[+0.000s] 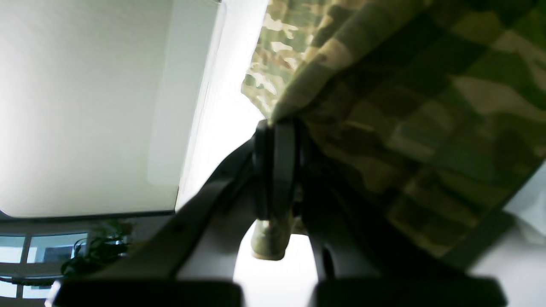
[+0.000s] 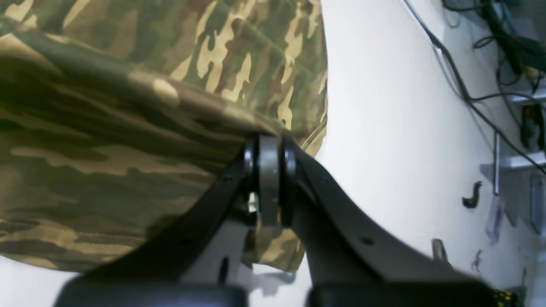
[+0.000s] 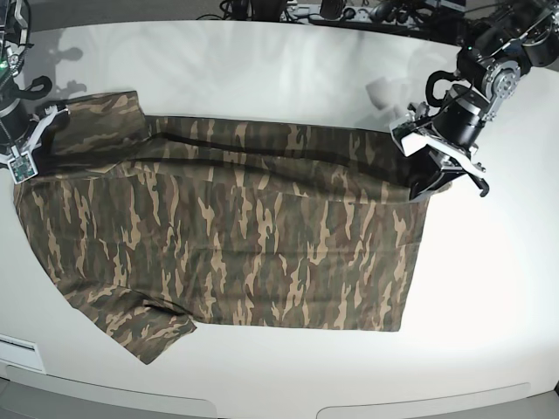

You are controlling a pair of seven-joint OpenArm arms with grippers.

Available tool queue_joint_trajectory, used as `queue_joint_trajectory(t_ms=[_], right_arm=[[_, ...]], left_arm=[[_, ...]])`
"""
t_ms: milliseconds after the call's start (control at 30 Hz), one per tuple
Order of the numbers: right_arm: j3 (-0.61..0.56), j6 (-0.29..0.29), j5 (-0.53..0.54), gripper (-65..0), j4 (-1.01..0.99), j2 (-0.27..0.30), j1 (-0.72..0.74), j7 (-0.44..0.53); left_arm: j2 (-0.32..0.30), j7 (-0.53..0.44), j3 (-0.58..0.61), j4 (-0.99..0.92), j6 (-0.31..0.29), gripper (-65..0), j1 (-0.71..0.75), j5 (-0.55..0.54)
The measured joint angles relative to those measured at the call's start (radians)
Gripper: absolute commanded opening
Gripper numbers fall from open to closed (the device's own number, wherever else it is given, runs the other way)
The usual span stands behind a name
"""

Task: Fold the T-shirt properly
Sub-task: 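Lower the shirt back onto the table and release both grippers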

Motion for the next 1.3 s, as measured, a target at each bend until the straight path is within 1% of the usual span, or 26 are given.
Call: queue_joint_trajectory(t_ms=[33, 167, 200, 233, 267, 300, 333, 367, 400, 433, 467, 533, 567, 600, 700, 733, 800, 833, 900, 933, 967, 1000, 1100, 1133, 1167, 1300], right_arm=[[0.0, 0.0, 0.0, -65.0, -0.008, 0.0, 0.0, 0.0], [0.0, 0.0, 0.007, -65.0, -0.016, 0.0, -0.002, 0.027], [0.0, 0.0, 0.031, -57.1, -0.016, 0.0, -0.002, 0.032], [0.0, 0.0, 0.03, -47.3, -0.016, 0.0, -0.002, 0.042], [-0.001, -0.012, 0.045, -38.3, -0.016, 0.0, -0.002, 0.053], [-0.002, -0.043, 0.043, -32.5, -0.016, 0.0, -0.002, 0.055], [-0.003, -0.096, 0.049, -30.0, -0.016, -0.001, 0.0, 0.056], [-0.003, -0.153, 0.044, -30.4, -0.016, -0.002, 0.001, 0.053], [-0.003, -0.201, 0.048, -31.2, -0.016, -0.002, 0.003, 0.048], [-0.003, -0.232, 0.044, -34.0, -0.016, -0.002, 0.003, 0.036], [-0.003, -0.236, 0.046, -38.9, -0.016, -0.002, 0.003, 0.016], [-0.003, -0.233, 0.115, -52.0, -0.016, -0.003, 0.003, -0.047], [-0.003, -0.206, 0.148, -56.7, -0.016, -0.003, 0.003, -0.073], [-0.003, -0.168, 0.193, -58.3, -0.016, -0.003, 0.003, -0.106], [-0.003, 0.017, 0.285, -56.7, -0.016, -0.005, -0.002, -0.172], [-0.003, 0.06, 0.299, -54.9, -0.016, -0.006, -0.006, -0.183], [-0.003, 0.123, 0.323, -49.8, -0.016, -0.005, -0.017, -0.203], [-0.003, 0.166, 0.343, -46.2, -0.016, -0.005, -0.026, -0.201], [-0.003, 0.231, 0.387, -37.3, -0.016, -0.005, -0.042, -0.201], [-0.003, 0.243, 0.396, -32.8, -0.016, -0.005, -0.051, -0.199], [-0.003, 0.254, 0.403, -29.4, -0.016, -0.005, -0.059, -0.2], [-0.003, 0.257, 0.403, -28.0, -0.016, -0.005, -0.069, -0.203], [-0.003, 0.264, 0.403, -27.4, -0.016, -0.005, -0.078, -0.203], [-0.003, 0.264, 0.403, -27.5, -0.016, -0.005, -0.078, -0.204], [-0.003, 0.261, 0.403, -27.5, -0.016, -0.005, -0.078, -0.204], [-0.003, 0.261, 0.404, -27.5, -0.016, -0.005, -0.078, -0.203]], left_arm=[[0.001, 0.0, 0.0, 0.0, -0.002, -65.0, 0.0, -0.004], [0.015, -0.007, 0.0, -0.001, -0.046, -65.0, 0.0, -0.034], [0.017, -0.014, 0.0, -0.002, -0.05, -65.0, 0.0, -0.04], [0.021, -0.014, 0.0, -0.002, -0.048, -60.0, 0.0, -0.041], [0.026, -0.014, 0.0, -0.004, -0.029, -53.7, 0.0, -0.047], [0.029, -0.01, 0.0, -0.005, 0.014, -49.0, -0.002, -0.06], [0.034, -0.008, 0.0, -0.005, 0.063, -47.0, -0.003, -0.076], [0.037, -0.004, 0.0, -0.005, 0.112, -47.0, -0.003, -0.085], [0.042, 0.018, 0.0, -0.005, 0.143, -47.1, -0.003, -0.092], [0.049, 0.042, 0.0, -0.005, 0.162, -48.7, -0.006, -0.103], [0.052, 0.048, 0.0, -0.005, 0.166, -52.7, -0.006, -0.132], [0.059, 0.049, 0.0, -0.005, 0.166, -65.0, 0.002, -0.171], [0.064, 0.05, 0.0, -0.005, 0.166, -65.0, 0.006, -0.178], [0.067, 0.049, 0.0, -0.005, 0.166, -65.0, 0.011, -0.193], [0.07, 0.05, 0.0, -0.005, 0.156, -65.0, 0.017, -0.195], [0.073, 0.05, 0.0, -0.005, 0.152, -65.0, 0.016, -0.195], [0.078, 0.05, 0.0, -0.005, 0.147, -65.0, 0.017, -0.195], [0.077, 0.05, 0.0, -0.005, 0.146, -65.0, 0.017, -0.195], [0.077, 0.05, 0.0, -0.005, 0.142, -65.0, 0.016, -0.194], [0.078, 0.049, 0.0, -0.005, 0.138, -65.0, 0.016, -0.194], [0.077, 0.05, 0.0, -0.005, 0.138, -61.6, 0.016, -0.195], [0.077, 0.05, 0.0, -0.005, 0.138, -56.4, 0.017, -0.195], [0.077, 0.041, 0.0, -0.005, 0.138, -40.0, 0.016, -0.191], [0.077, 0.038, 0.0, -0.005, 0.138, -36.5, 0.016, -0.191], [0.078, 0.038, 0.0, -0.005, 0.138, -34.7, 0.016, -0.191], [0.077, 0.038, 0.0, -0.005, 0.136, -34.6, 0.016, -0.175]])
